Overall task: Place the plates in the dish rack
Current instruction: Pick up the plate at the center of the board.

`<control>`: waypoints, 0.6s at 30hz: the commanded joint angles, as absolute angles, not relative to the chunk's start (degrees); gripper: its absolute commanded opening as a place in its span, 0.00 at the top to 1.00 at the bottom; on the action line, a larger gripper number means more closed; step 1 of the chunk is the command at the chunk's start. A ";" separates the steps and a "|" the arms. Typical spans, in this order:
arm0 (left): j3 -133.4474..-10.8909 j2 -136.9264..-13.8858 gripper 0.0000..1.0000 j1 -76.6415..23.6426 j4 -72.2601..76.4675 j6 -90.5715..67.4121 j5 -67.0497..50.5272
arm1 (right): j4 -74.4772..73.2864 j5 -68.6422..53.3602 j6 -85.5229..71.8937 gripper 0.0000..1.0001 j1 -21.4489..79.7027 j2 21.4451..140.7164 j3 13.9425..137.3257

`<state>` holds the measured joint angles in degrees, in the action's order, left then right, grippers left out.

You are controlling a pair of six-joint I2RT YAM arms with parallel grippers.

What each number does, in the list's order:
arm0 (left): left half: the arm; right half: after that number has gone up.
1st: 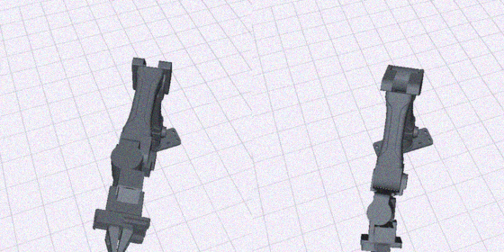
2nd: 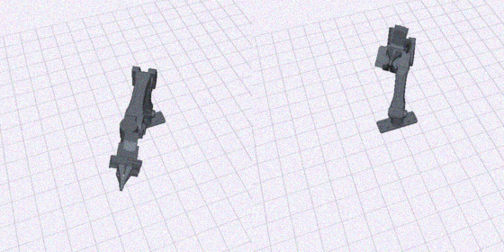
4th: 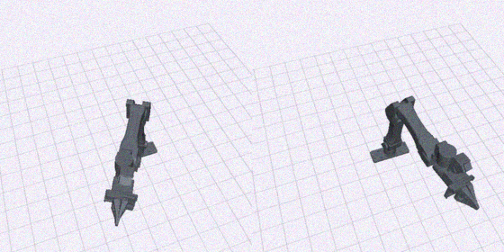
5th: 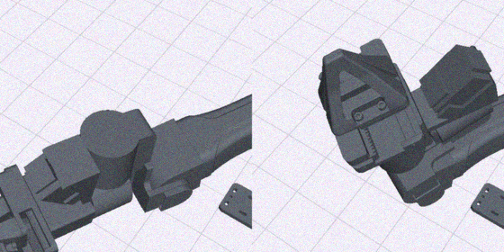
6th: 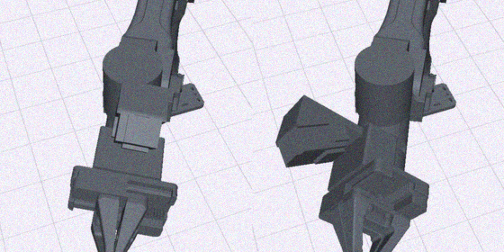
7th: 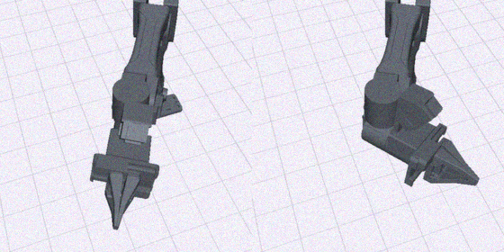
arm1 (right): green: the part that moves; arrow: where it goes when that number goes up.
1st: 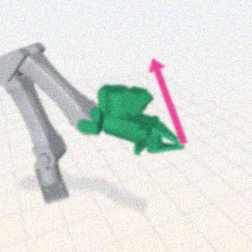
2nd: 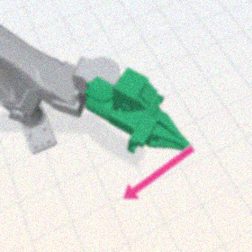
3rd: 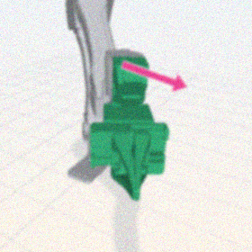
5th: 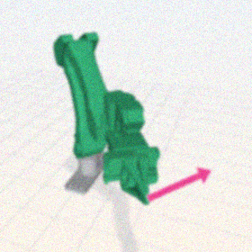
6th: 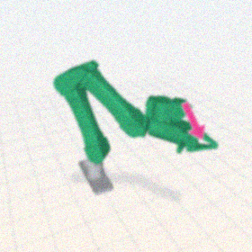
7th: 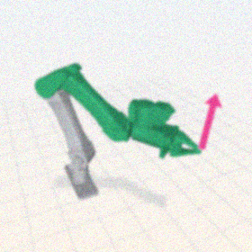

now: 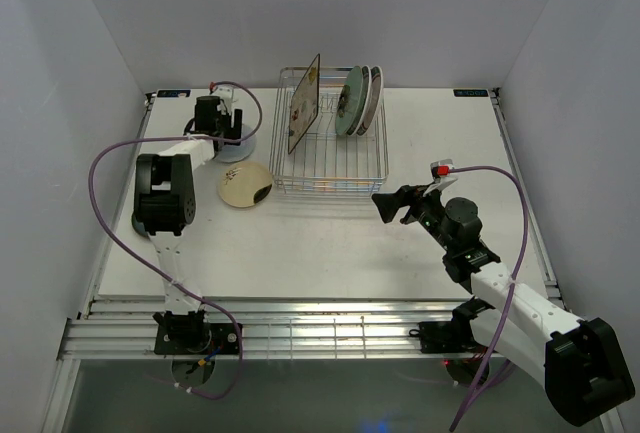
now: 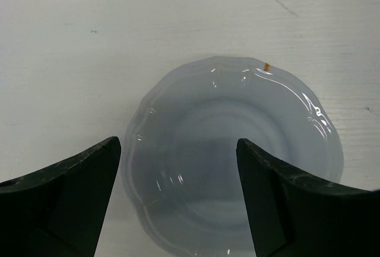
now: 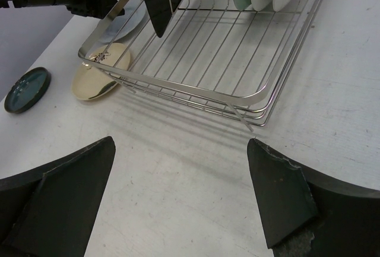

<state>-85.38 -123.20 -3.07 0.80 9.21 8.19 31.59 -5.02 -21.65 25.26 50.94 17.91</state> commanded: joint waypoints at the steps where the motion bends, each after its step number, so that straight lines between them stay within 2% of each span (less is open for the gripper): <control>1: -87.28 -120.50 0.10 -0.62 0.35 5.19 2.12 | 34.10 -5.63 -21.18 0.02 25.58 49.83 17.84; 13: -89.64 -120.76 0.07 8.69 -3.78 -5.27 -13.79 | 34.28 -6.06 -21.36 0.02 25.58 49.75 17.84; 18: -91.49 -122.87 0.07 11.86 -4.66 -9.57 -23.88 | 34.54 -6.24 -21.44 0.02 25.58 50.10 17.84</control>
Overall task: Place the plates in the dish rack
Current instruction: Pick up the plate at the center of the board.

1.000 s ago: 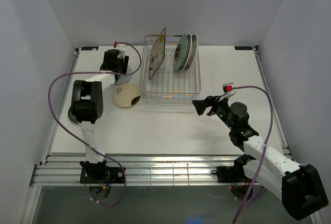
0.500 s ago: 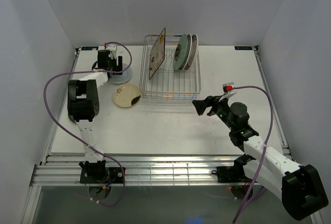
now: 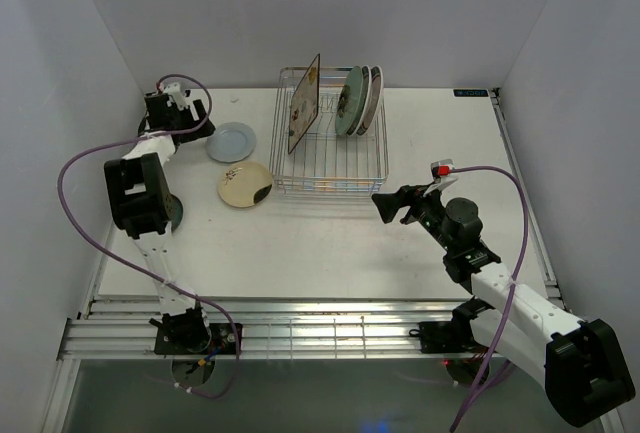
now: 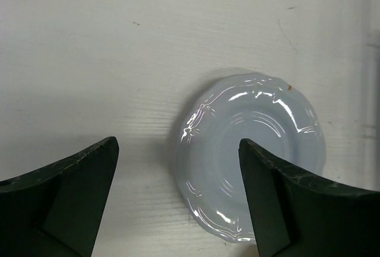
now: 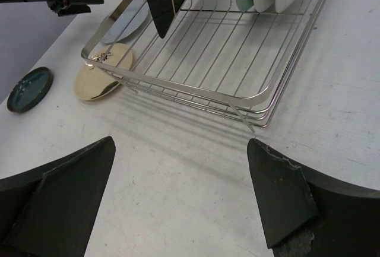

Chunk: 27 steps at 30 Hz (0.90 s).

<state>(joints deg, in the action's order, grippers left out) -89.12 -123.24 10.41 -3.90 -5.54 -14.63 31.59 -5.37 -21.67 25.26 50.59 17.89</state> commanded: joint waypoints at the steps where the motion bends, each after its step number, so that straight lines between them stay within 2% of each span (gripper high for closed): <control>1: -91.93 -123.05 0.07 12.21 -4.75 -9.93 -25.12 | 34.63 -6.24 -21.36 0.02 25.58 50.18 17.84; 10: -98.08 -129.19 0.05 15.20 -9.05 -14.76 -37.86 | 35.07 -6.42 -21.44 0.02 25.58 50.80 17.84; 20: -101.77 -133.24 0.05 16.61 -11.25 -16.87 -42.00 | 35.42 -6.42 -21.53 0.02 25.58 50.80 17.75; 27: -105.11 -136.75 0.13 17.31 -13.36 -18.63 -45.87 | 35.16 -6.24 -21.45 0.02 25.58 50.27 17.67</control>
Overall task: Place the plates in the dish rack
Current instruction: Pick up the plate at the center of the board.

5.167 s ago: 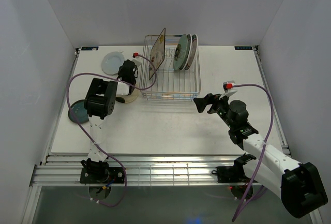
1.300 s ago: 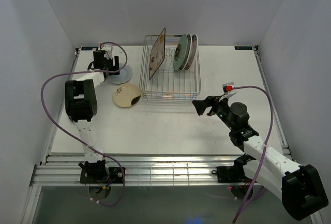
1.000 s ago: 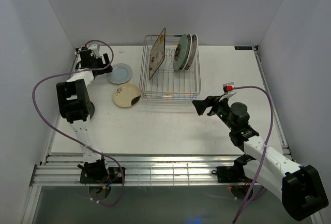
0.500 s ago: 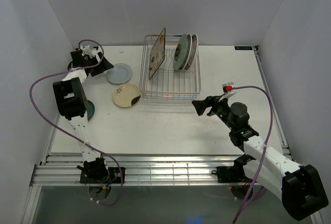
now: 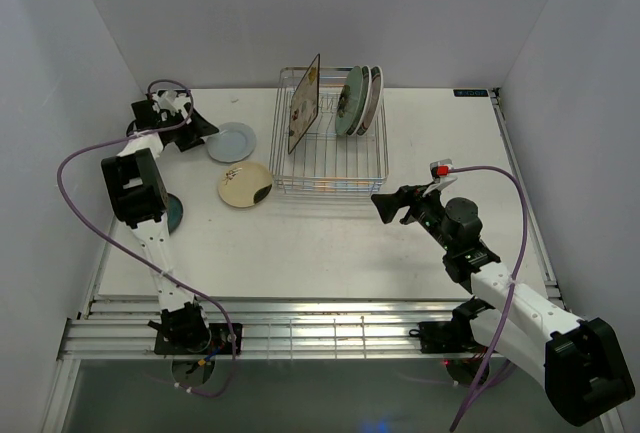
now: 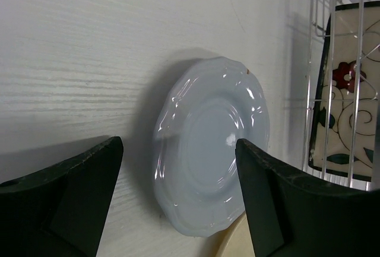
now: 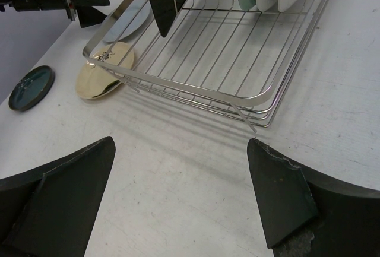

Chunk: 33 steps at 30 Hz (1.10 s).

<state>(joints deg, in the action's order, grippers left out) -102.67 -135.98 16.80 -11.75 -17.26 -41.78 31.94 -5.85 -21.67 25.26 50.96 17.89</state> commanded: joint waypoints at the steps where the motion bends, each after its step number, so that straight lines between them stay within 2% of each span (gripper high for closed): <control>1: -105.38 -137.02 0.13 17.40 -13.53 -18.89 -46.31 | 35.07 -6.24 -21.45 0.02 25.58 50.27 17.58; 13: -109.78 -141.85 0.32 18.54 -16.35 -22.06 -51.24 | 34.98 -6.06 -21.36 0.02 25.58 50.10 17.58; 25: -109.95 -142.21 0.44 18.54 -16.61 -22.41 -52.47 | 34.72 -5.98 -21.44 0.02 25.58 49.57 17.49; 30: -109.86 -142.21 0.62 18.46 -16.70 -22.41 -53.17 | 34.63 -6.06 -21.45 0.02 25.66 49.48 17.49; 33: -109.86 -142.12 0.66 18.46 -16.70 -22.41 -53.26 | 34.54 -6.06 -21.45 0.02 25.58 49.39 17.49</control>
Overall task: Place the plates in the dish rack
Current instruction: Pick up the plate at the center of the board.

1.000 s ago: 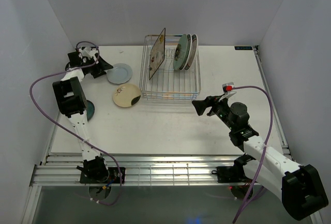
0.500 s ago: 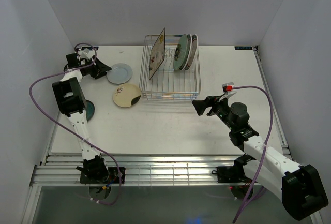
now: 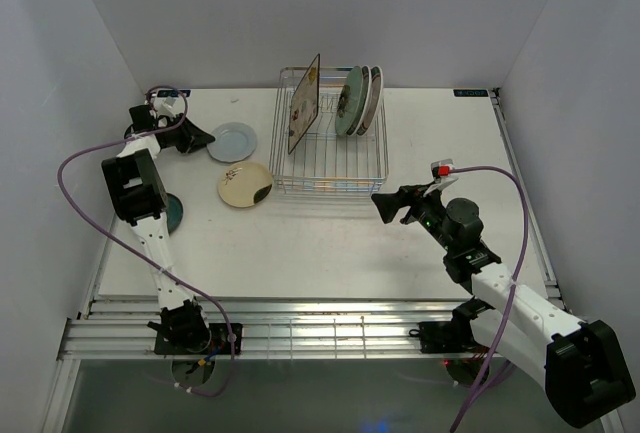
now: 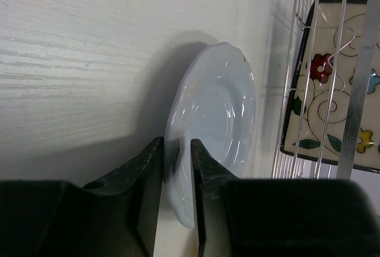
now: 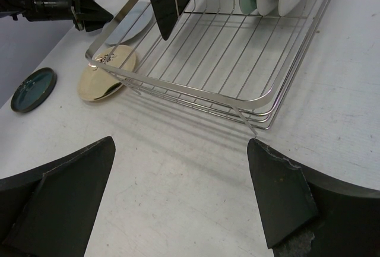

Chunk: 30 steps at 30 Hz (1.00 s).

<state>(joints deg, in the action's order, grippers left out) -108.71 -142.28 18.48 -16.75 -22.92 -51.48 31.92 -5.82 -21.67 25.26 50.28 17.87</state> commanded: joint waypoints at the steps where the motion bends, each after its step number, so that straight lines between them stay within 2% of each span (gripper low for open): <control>1: -109.86 -142.12 0.67 18.37 -16.70 -22.41 -53.35 | 34.45 -6.06 -21.45 0.02 25.58 49.22 17.49; 6: -110.13 -142.21 0.75 18.46 -16.96 -22.85 -54.66 | 34.19 -5.89 -21.36 0.02 25.58 48.87 17.40; 9: -110.22 -142.12 0.88 18.46 -17.14 -23.12 -55.20 | 33.84 -5.80 -21.36 0.02 25.58 48.43 17.31; 10: -110.21 -141.95 0.97 18.46 -17.14 -23.12 -55.28 | 33.84 -5.80 -21.36 0.02 25.58 48.34 17.31; 11: -110.04 -141.60 1.00 18.37 -17.14 -23.29 -55.37 | 33.84 -5.80 -21.36 0.02 25.58 48.25 17.31; 20: -107.67 -138.17 1.00 18.46 -15.82 -24.08 -58.71 | 33.40 -5.80 -21.18 0.02 25.58 47.64 17.23; 30: -98.09 -126.92 1.00 18.46 -9.85 -22.68 -53.35 | 33.22 -5.80 -21.09 0.02 25.58 47.46 17.31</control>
<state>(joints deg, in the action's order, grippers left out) -99.94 -135.87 18.55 -13.63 -24.27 -54.22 31.66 -5.80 -21.65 25.26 48.29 17.87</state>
